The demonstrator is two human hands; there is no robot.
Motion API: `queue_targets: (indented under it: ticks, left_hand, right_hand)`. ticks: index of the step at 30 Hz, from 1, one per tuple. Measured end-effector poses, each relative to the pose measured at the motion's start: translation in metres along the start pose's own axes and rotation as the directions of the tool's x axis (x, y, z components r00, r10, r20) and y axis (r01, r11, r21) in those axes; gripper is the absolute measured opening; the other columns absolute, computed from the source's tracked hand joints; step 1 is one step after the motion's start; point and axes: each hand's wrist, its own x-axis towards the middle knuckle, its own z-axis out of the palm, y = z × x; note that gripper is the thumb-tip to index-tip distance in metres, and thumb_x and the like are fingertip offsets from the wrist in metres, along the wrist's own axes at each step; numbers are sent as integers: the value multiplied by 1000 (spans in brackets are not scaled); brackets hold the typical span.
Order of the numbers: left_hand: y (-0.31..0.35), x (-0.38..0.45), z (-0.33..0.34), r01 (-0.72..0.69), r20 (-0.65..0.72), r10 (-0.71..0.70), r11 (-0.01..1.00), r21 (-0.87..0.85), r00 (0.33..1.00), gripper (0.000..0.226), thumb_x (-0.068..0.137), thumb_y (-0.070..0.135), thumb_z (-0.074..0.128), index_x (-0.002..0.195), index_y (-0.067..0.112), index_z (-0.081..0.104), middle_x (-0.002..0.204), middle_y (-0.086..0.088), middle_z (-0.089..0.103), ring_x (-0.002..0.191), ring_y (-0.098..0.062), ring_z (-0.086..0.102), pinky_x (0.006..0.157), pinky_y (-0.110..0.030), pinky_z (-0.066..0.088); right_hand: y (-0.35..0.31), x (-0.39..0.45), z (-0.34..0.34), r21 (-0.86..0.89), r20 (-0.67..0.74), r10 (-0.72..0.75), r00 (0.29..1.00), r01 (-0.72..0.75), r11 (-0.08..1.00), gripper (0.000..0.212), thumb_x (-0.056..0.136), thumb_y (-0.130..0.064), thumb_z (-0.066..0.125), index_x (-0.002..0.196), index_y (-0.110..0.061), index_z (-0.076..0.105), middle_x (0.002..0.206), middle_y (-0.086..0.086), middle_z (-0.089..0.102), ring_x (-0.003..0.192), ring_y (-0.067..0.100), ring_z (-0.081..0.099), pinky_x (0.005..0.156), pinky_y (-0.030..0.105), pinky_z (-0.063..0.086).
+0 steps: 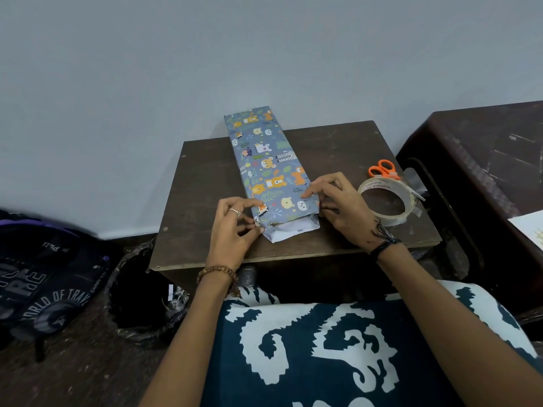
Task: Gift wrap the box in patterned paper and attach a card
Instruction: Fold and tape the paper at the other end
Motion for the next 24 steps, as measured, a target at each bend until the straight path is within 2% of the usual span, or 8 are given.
queue_targets:
  ticks: [4,8,12,15,20,24]
  left_hand:
    - [-1,0,2,-36,-14,38,996,84,999,44,73,-12,68,100,21,59,100,16,36,77,-7,53,75,-6,48]
    - [-1,1,3,-40,-22,44,988,148,999,45,74,-9,69,98,26,56,98,19,36,81,-4,55,76,-5,48]
    - [0,-1,3,-50,-22,56,971,233,998,37,77,-4,69,102,21,58,98,17,35,84,5,53,80,-19,51]
    - [2,-3,3,-55,-25,64,957,286,998,33,78,-2,68,106,13,59,104,10,33,84,11,50,82,-25,52]
    - [6,-3,4,-37,-28,49,944,328,998,35,79,1,68,108,13,55,106,10,33,79,9,50,81,-27,52]
    - [7,-2,5,12,-84,9,970,243,996,44,76,-2,69,93,25,39,103,6,41,77,9,51,73,-20,46]
  right_hand:
    - [-4,0,-1,3,-1,-13,1000,13,1000,44,77,19,56,108,-12,62,115,0,40,107,8,48,87,13,48]
    - [-6,-3,3,-53,-18,-23,1000,22,998,40,77,9,63,108,-15,60,115,-3,38,106,11,49,85,27,53]
    - [-9,-5,8,-107,-49,-33,998,27,994,37,76,3,67,107,-16,58,118,2,41,100,20,54,76,39,55]
    - [-10,-5,8,-126,-63,-56,996,48,991,35,77,1,67,106,-14,58,117,4,42,98,21,55,74,40,55]
    - [-10,-4,8,-145,-69,-64,996,53,988,36,76,2,68,105,-16,58,116,5,44,95,21,56,69,41,56]
    - [-11,-4,7,-176,-62,-54,997,43,983,35,77,2,66,107,-15,57,117,5,44,88,20,57,64,40,55]
